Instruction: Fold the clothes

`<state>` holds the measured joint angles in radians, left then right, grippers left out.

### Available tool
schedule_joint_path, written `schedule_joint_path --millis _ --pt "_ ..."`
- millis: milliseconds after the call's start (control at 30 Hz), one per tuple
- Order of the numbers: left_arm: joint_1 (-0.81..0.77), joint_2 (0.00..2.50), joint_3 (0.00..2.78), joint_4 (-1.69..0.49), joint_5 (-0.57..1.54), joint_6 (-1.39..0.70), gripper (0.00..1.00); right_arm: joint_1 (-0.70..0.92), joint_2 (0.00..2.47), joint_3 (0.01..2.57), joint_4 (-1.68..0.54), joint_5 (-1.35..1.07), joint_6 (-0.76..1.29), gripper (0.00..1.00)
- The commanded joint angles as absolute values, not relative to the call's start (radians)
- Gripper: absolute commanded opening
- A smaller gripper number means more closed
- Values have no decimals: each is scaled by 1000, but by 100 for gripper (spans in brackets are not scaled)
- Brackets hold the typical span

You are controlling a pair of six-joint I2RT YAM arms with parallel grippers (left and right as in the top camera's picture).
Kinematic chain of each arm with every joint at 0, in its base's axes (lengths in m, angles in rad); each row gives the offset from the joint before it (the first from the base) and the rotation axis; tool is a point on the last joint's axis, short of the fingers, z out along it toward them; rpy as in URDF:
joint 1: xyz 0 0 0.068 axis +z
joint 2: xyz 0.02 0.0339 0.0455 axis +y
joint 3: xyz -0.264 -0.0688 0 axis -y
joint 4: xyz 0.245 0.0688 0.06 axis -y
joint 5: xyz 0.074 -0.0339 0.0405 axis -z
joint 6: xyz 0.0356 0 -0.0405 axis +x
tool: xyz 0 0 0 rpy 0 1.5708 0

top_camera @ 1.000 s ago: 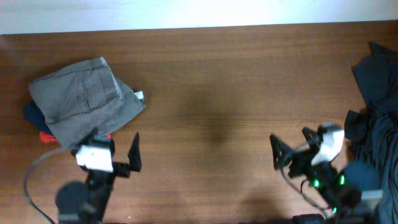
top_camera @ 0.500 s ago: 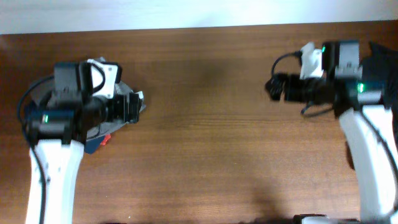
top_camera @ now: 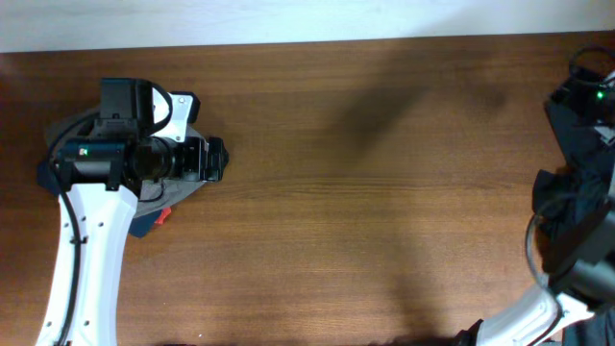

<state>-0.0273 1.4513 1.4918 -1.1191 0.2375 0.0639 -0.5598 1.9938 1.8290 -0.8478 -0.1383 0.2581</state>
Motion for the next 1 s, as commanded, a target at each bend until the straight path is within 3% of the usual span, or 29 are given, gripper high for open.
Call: schedule_joint_path --millis 0,300,400,633,967 --pt "-32 1448 1517 -1111 259 83 99 -564 2130 1847 -786 -120 267 87" --pt "-32 1447 1517 -1092 305 83 99 -578 2313 1847 -543 -81 233 85" --pt "-32 1448 1517 -1092 311 83 99 -586 2325 1847 -522 -27 233 79" --pt "-32 1448 1517 -1084 320 83 99 -598 2365 1847 -526 107 233 77" --pt "-32 1448 1517 -1067 364 83 99 -597 2394 1846 -573 107 230 54"
